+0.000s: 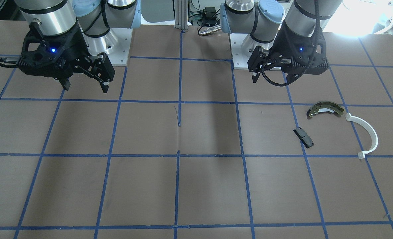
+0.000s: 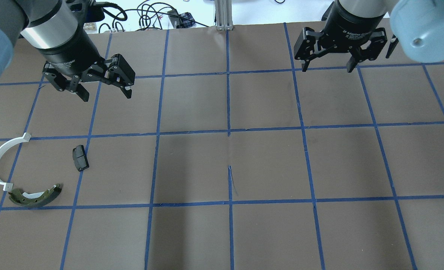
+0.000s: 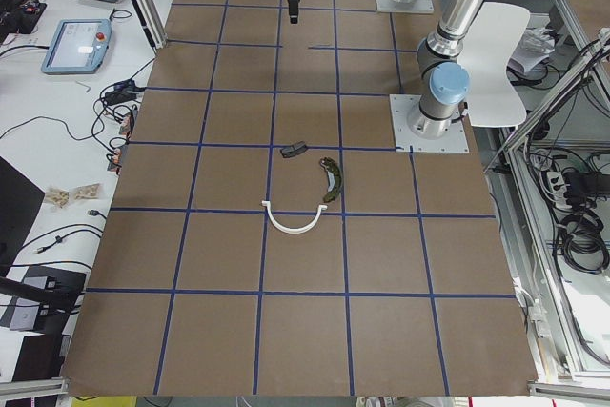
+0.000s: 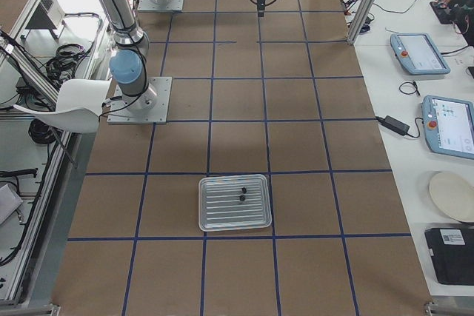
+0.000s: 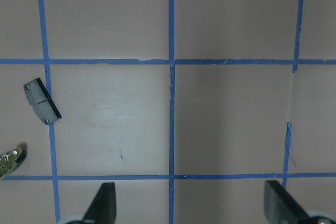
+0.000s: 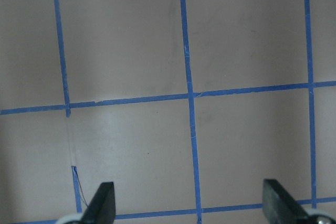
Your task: Place bearing gear from tray to pile
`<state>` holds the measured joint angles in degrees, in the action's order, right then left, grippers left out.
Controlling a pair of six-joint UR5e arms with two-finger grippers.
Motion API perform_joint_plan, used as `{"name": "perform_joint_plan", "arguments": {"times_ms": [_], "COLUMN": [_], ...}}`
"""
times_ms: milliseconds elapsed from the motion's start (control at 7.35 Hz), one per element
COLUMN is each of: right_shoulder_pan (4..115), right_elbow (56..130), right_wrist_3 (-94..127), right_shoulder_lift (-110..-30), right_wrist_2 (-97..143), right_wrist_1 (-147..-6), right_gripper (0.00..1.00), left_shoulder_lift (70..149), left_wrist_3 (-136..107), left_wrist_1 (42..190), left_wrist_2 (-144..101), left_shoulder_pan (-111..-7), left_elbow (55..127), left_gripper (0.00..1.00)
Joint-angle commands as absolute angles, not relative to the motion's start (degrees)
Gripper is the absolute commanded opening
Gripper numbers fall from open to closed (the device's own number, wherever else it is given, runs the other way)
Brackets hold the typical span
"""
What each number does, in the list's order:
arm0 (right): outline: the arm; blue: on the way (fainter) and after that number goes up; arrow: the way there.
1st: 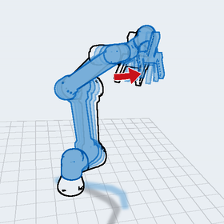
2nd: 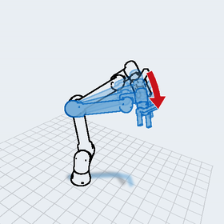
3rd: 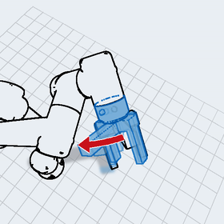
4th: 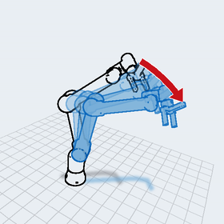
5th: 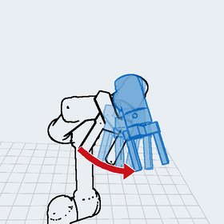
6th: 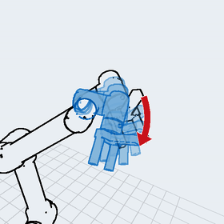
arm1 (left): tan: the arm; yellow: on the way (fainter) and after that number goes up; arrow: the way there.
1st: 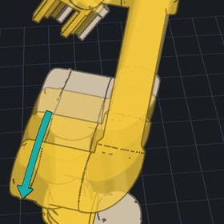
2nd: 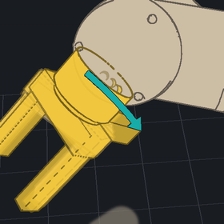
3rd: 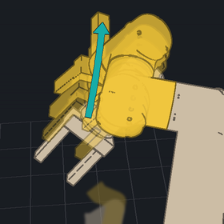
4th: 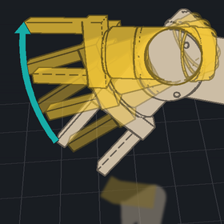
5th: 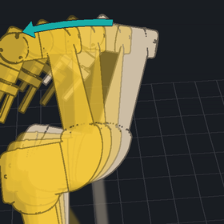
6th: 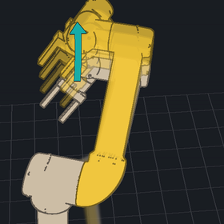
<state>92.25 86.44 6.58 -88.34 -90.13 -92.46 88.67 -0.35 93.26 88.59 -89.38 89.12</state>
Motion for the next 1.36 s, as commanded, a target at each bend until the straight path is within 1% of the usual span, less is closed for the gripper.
{"name": "perform_joint_plan", "arguments": {"times_ms": [0, 136, 408, 680, 817, 1089, 1225], "right_shoulder_pan": [87.1, 81.9, 69.8, 58.0, 52.0, 43.1, 40.6], "right_elbow": [86.0, 85.8, 85.8, 86.3, 86.5, 86.5, 86.6], "right_wrist_3": [0.7, -6.2, -32.7, -51.1, -64.6, -84.1, -89.2], "right_shoulder_lift": [-88.9, -90.6, -91.7, -91.4, -90.4, -82.5, -77.1], "right_wrist_2": [-94.0, -94.4, -96.4, -96.6, -96.2, -96.5, -95.9], "right_wrist_1": [-89.1, -86.2, -85.3, -85.9, -86.4, -95.7, -100.1], "right_gripper": [1.00, 1.00, 1.00, 1.00, 1.00, 1.00, 1.00], "left_shoulder_lift": [88.7, 88.7, 88.7, 88.7, 88.7, 88.7, 88.7], "left_wrist_3": [-0.4, -0.4, -0.4, -0.3, -0.4, -0.4, -0.5], "left_wrist_1": [93.2, 93.0, 92.9, 92.9, 92.9, 92.9, 92.9], "left_wrist_2": [88.5, 88.5, 88.5, 88.6, 88.6, 88.6, 88.5], "left_shoulder_pan": [-89.4, -89.4, -89.4, -89.4, -89.4, -89.4, -89.4], "left_elbow": [89.1, 89.2, 89.3, 89.2, 89.2, 89.2, 89.2], "left_gripper": [1.00, 1.00, 1.00, 1.00, 1.00, 1.00, 1.00]}}
